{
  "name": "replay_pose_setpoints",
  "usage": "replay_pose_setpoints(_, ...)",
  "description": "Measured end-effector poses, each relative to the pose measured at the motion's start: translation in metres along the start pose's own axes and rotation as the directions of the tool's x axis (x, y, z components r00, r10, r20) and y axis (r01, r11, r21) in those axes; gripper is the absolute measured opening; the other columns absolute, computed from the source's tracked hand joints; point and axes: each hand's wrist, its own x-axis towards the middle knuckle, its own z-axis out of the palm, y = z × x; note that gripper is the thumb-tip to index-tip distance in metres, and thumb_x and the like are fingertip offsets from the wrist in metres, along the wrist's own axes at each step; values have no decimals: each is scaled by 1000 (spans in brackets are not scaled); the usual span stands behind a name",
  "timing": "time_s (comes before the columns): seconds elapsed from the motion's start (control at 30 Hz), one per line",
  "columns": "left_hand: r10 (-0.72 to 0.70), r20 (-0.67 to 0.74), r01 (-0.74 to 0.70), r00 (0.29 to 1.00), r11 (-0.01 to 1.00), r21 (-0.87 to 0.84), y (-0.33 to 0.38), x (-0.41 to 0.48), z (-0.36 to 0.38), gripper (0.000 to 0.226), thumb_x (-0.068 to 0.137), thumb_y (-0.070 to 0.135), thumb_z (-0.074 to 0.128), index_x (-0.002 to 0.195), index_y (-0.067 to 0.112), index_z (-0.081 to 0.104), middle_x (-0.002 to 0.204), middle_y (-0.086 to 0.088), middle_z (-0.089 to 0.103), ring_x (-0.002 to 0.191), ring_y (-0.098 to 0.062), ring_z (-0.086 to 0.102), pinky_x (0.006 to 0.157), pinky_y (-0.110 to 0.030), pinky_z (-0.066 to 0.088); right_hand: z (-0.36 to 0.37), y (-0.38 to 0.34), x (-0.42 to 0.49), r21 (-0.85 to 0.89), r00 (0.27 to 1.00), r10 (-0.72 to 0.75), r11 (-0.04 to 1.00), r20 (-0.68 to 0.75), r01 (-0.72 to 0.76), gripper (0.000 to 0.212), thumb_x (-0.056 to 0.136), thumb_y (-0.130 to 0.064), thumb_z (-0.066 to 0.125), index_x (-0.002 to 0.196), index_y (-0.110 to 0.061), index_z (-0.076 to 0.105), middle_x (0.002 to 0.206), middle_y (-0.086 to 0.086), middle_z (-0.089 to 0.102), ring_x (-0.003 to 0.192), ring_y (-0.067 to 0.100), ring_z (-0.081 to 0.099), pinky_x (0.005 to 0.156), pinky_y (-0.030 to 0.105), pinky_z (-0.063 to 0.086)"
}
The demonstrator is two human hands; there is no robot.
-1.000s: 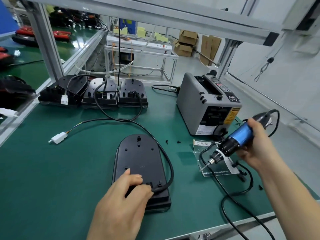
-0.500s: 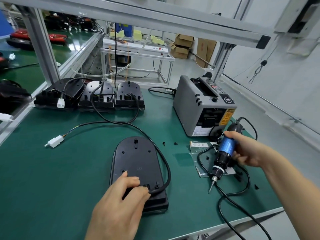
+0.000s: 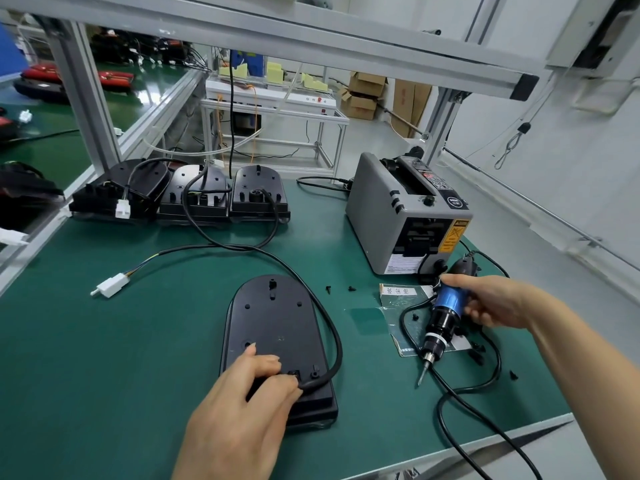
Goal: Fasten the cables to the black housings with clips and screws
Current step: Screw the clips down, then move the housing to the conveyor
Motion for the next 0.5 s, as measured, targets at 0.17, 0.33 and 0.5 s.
replay_pose_setpoints(0.17, 16, -7, -16, 1000, 1000, 2, -1, -1, 1, 9, 88, 34, 49, 85, 28, 54, 89, 5, 58, 101, -11, 58, 79, -30, 54, -1, -7, -5, -135, 999, 26, 990, -29, -30, 55, 77, -60, 60, 76, -5, 58, 52, 1, 51, 42, 11, 40, 41, 18, 32)
replay_pose_setpoints(0.33, 11, 2, -11, 1000, 1000, 3, -1, -2, 1, 5, 86, 31, 51, 85, 27, 54, 85, 1, 61, 97, -9, 58, 83, -32, 53, -5, -6, -8, -185, 991, 69, 979, -118, -90, 58, 75, -64, 61, 70, -7, 56, 53, 4, 54, 43, 14, 44, 43, 19, 34)
replay_pose_setpoints(0.5, 6, 14, -7, 1000, 1000, 23, -1, -1, 0, 19, 86, 30, 51, 76, 19, 64, 84, 1, 60, 92, -9, 58, 86, -31, 52, -4, 0, -10, -116, 986, 80, 988, -147, -97, 56, 76, -62, 62, 65, -9, 48, 53, 6, 46, 45, 18, 44, 43, 19, 40)
